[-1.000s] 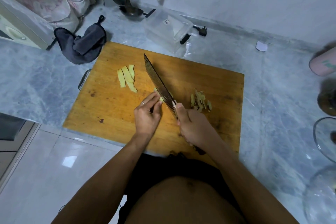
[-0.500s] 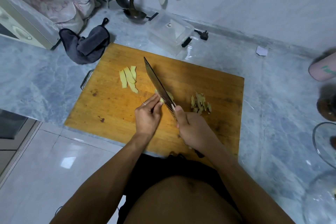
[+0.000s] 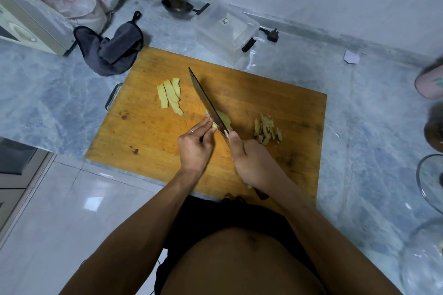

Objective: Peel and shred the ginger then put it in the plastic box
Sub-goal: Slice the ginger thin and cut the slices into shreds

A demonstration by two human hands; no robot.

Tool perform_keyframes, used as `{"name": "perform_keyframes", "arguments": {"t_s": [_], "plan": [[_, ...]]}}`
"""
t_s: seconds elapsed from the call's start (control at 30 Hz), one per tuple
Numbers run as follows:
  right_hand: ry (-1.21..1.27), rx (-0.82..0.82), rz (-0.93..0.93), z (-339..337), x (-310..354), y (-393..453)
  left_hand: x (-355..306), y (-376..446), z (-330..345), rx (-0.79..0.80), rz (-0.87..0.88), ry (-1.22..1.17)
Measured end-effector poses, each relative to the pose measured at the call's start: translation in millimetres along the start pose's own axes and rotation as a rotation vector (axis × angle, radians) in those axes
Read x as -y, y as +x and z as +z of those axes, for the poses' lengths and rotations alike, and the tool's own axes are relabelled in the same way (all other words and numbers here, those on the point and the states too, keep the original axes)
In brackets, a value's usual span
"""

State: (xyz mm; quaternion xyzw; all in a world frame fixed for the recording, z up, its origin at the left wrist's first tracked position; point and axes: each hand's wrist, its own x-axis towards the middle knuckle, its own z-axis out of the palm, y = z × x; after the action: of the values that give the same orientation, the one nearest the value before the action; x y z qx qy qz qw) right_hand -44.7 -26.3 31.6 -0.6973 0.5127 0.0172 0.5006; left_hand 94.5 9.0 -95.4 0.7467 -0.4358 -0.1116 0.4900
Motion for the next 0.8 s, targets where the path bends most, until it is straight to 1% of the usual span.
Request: {"name": "perform_keyframes", "arguments": {"t_s": [0.13,0.4,0.67,0.8], "plan": [[0.073,0.027,0.045,-5,-3,6,2,0,-1,0.003,-0.031,-0.017],[0.078,0.011,0.020,4,-3,16,3,1,-1,0.001,-0.028,-0.015],[0.055,-0.061,0.010,18,0,29,3,-1,-1,-0.007,-0.031,0.001],[0.088,-0.068,0.007,14,-6,33,0,3,-1,0.005,-0.003,0.006]]}}
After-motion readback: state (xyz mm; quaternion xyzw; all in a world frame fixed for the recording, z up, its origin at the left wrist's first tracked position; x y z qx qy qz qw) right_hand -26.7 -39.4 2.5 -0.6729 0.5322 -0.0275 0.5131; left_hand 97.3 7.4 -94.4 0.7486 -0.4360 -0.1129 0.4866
